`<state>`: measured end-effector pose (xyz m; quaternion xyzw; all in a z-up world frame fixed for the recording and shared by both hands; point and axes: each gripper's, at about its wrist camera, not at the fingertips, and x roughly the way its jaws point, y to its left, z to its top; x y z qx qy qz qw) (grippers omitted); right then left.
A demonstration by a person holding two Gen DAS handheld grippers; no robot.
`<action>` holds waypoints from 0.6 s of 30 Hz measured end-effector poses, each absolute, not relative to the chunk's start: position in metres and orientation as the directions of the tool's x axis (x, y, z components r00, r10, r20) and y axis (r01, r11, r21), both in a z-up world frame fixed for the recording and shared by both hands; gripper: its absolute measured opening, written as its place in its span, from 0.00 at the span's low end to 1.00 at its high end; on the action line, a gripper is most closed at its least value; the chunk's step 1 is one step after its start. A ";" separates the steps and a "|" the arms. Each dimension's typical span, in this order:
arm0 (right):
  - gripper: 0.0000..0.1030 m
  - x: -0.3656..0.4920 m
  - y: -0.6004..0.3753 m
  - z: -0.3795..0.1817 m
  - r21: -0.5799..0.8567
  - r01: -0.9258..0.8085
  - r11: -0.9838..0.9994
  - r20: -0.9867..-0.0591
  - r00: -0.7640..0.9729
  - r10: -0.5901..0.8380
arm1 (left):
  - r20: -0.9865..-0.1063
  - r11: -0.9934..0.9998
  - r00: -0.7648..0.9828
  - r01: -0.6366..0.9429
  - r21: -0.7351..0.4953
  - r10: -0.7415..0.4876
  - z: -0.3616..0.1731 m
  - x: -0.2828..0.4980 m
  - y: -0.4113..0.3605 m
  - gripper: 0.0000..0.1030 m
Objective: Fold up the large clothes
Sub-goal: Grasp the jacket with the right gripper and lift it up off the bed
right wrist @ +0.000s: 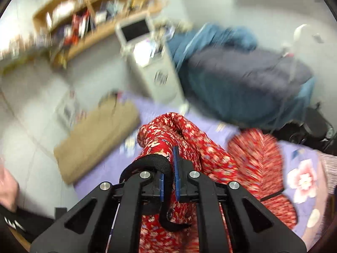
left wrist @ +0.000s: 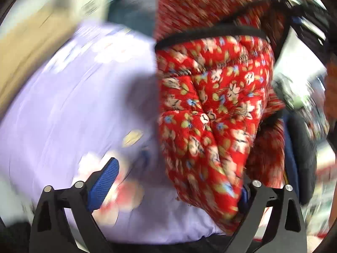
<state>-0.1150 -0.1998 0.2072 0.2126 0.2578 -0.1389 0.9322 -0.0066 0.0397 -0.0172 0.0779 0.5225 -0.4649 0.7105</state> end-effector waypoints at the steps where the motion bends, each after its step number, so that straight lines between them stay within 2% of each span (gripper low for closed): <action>1: 0.07 -0.129 -0.200 0.222 0.310 0.383 0.870 -0.513 0.838 -0.186 | -0.803 0.503 -0.017 0.772 -0.388 -0.595 -0.011 -0.014 0.027 0.79; 2: 0.07 -0.143 -0.198 0.236 0.294 0.400 0.868 -0.483 0.846 -0.227 | -0.789 0.418 -0.078 0.814 -0.403 -0.610 -0.002 -0.026 0.008 0.71; 4: 0.07 -0.169 -0.195 0.258 0.279 0.429 0.859 -0.433 0.855 -0.286 | -0.780 0.299 -0.124 0.877 -0.375 -0.614 0.019 -0.048 -0.024 0.30; 5: 0.07 -0.184 -0.193 0.270 0.266 0.463 0.846 -0.406 0.849 -0.337 | -0.776 0.264 -0.132 0.894 -0.362 -0.617 0.028 -0.052 -0.037 0.19; 7: 0.07 -0.213 -0.202 0.288 0.273 0.504 0.819 -0.349 0.846 -0.404 | -0.759 0.196 -0.148 0.919 -0.343 -0.634 0.054 -0.062 -0.054 0.13; 12: 0.07 -0.303 -0.184 0.364 0.259 0.554 0.792 -0.165 0.833 -0.529 | -0.662 0.074 -0.048 0.985 -0.154 -0.748 0.159 -0.055 -0.046 0.11; 15: 0.07 -0.331 -0.148 0.416 0.212 0.508 0.835 0.001 0.854 -0.520 | -0.551 -0.001 -0.029 0.999 -0.052 -0.834 0.270 -0.048 -0.046 0.11; 18: 0.07 -0.339 -0.133 0.465 0.201 0.462 0.864 0.127 0.862 -0.491 | -0.361 -0.034 -0.006 0.997 0.072 -0.932 0.359 -0.056 -0.008 0.11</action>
